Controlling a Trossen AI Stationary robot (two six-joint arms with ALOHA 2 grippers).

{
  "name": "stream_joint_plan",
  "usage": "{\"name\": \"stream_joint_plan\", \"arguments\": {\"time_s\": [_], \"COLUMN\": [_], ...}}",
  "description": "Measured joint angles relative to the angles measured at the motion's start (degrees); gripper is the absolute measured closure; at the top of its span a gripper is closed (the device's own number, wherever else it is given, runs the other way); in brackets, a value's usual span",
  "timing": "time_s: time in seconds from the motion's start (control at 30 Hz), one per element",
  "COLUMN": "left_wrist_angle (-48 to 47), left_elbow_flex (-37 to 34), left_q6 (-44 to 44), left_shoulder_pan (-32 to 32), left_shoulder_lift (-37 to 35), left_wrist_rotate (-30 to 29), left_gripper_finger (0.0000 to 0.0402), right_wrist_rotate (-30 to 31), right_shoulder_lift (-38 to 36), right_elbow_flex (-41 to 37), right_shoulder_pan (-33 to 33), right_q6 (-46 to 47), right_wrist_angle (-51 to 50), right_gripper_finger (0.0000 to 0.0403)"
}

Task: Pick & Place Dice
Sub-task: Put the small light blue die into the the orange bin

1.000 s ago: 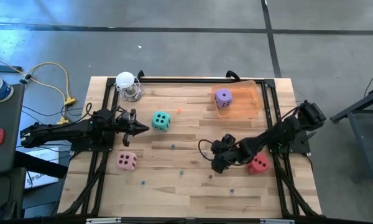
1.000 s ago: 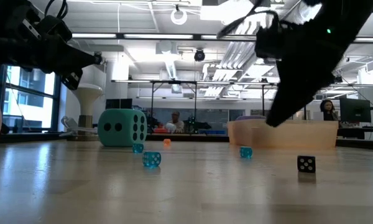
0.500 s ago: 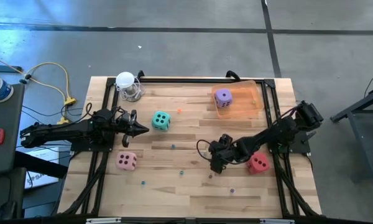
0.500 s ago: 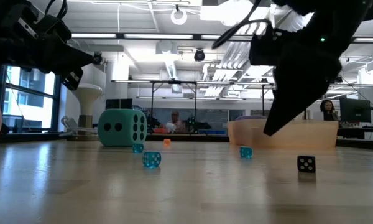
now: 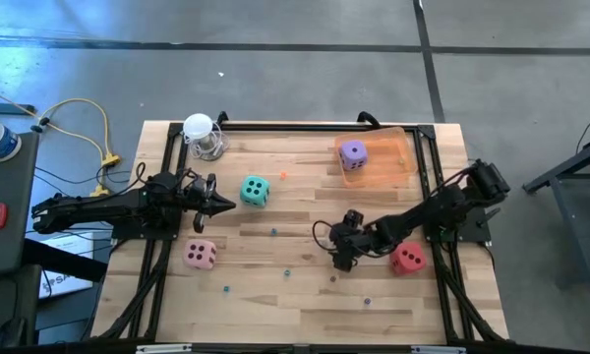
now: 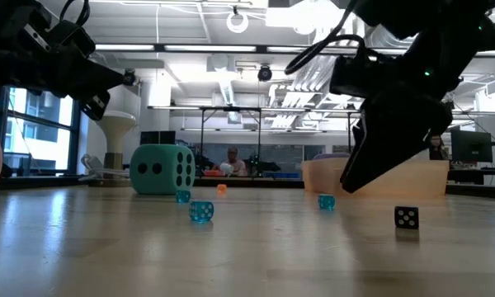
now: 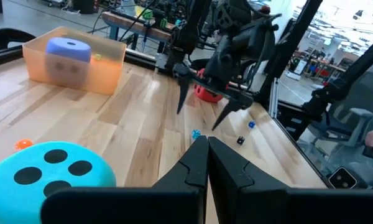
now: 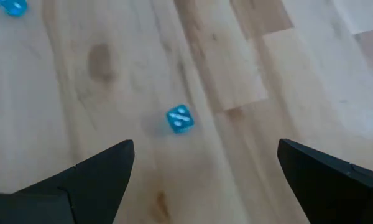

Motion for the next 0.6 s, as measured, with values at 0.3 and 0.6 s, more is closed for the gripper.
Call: {"name": "stream_joint_plan", "arguments": {"time_s": [0.3, 0.6], "left_wrist_angle": [-0.3, -0.3], "left_elbow_flex": [0.0, 0.0], "left_q6": [0.5, 1.2], "left_shoulder_pan": [0.0, 0.0], "left_shoulder_lift": [0.0, 0.0], "left_wrist_rotate": [0.0, 0.1], "left_gripper_finger": [0.0399, 0.0399], "right_wrist_rotate": [-1.5, -2.8], "right_shoulder_lift": [5.5, 5.6], "right_elbow_flex": [0.0, 0.0], "right_shoulder_pan": [0.6, -0.9], "right_q6": [-2.0, -2.2], "right_wrist_angle": [9.6, 9.9], "right_gripper_finger": [0.0021, 0.0070]}}
